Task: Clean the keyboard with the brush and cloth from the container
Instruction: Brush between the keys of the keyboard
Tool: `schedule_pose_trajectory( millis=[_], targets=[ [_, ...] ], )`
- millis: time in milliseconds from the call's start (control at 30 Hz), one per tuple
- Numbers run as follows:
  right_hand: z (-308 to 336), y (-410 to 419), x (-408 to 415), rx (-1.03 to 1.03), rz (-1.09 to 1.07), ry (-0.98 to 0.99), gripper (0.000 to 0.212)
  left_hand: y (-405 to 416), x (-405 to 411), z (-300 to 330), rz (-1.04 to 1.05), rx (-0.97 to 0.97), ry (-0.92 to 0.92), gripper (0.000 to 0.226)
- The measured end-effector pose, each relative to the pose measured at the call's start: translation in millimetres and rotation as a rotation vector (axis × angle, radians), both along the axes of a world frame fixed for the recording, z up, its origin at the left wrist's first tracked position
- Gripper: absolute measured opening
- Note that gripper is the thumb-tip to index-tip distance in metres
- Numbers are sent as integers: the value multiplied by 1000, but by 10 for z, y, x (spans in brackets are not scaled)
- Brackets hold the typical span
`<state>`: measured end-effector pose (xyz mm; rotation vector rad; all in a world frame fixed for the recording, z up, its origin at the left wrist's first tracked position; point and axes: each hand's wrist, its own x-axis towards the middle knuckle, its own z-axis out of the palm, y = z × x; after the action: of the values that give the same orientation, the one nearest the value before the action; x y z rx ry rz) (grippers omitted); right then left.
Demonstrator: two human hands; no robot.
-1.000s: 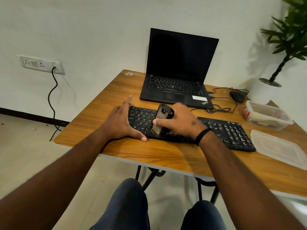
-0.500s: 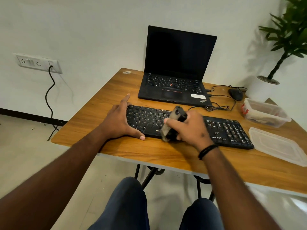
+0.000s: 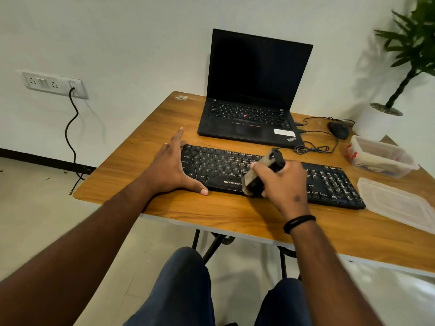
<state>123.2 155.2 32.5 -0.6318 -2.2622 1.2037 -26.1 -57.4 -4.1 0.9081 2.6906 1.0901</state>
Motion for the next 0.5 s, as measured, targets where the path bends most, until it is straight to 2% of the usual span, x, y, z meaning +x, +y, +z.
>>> schedule_pose_trajectory(
  millis=[100,267,500],
  targets=[
    [2,-278,-183,-97,58,14,23,8,12,3,4,-4,-2,168],
    [13,-672,-455,-26,143,-19,33,4,-7,2,14,-14,-7,167],
    [134,-177,-200,33,76,-124,29,-1,2,19,10,-18,-5,167]
  ],
)
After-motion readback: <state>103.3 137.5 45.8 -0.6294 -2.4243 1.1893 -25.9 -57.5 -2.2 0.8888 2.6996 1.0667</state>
